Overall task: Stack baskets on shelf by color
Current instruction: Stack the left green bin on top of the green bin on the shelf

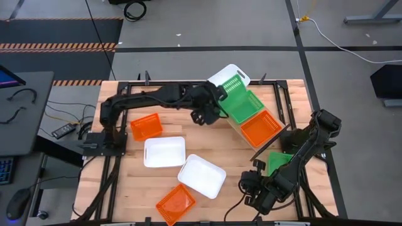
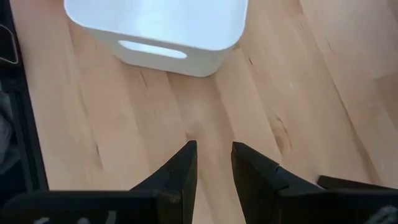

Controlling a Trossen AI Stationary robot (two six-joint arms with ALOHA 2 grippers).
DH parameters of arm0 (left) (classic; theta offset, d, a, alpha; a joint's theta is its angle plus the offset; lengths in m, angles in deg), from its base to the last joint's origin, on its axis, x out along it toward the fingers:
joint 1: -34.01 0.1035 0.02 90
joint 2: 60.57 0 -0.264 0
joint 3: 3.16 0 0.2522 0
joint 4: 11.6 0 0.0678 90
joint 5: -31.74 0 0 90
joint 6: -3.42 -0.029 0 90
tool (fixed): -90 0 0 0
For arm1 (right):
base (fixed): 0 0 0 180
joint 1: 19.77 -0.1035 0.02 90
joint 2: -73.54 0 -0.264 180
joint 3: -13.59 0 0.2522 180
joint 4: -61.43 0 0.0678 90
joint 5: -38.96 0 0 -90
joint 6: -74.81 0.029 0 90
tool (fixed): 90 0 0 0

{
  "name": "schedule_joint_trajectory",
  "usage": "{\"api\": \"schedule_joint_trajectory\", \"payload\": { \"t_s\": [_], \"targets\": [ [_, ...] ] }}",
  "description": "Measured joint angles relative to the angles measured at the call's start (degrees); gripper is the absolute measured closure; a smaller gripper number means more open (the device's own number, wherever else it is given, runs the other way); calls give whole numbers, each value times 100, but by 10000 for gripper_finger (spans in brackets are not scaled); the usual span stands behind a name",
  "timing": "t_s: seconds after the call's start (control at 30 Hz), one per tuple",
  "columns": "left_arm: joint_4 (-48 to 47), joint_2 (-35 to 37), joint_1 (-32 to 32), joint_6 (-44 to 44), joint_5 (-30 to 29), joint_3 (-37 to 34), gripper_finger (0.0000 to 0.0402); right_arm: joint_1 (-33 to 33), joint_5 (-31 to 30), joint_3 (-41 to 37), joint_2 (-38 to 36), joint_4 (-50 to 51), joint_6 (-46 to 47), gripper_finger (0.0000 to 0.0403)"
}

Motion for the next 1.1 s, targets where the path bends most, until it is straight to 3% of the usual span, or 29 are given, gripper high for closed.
{"api": "schedule_joint_trajectory", "payload": {
  "t_s": [0.17,0.27,0.4,0.5,0.63,0.7,0.9,1.1],
  "targets": [
    [-154,-137,-74,185,-22,-11,400,35,-132,58,-5,287,24,298],
    [-329,-139,-167,252,-52,-11,400,90,-247,459,-106,1026,42,298],
    [-602,-139,-264,335,-44,-11,400,109,-1136,1502,-350,2473,-147,305],
    [-710,-139,-323,454,-51,-11,400,110,-1832,2498,-472,3598,-1044,313],
    [-709,-139,-422,426,-77,-11,400,290,-2297,3347,-725,3484,-3660,321],
    [-732,-139,-502,426,-130,-11,400,541,-2440,3788,-819,3625,-4159,325],
    [-945,-139,-726,473,-199,-11,400,1584,-2203,4227,-1268,3638,-5207,336],
    [-1135,-139,-735,594,-402,-11,400,2729,-808,4216,-1302,3634,-6080,325]
  ]
}}
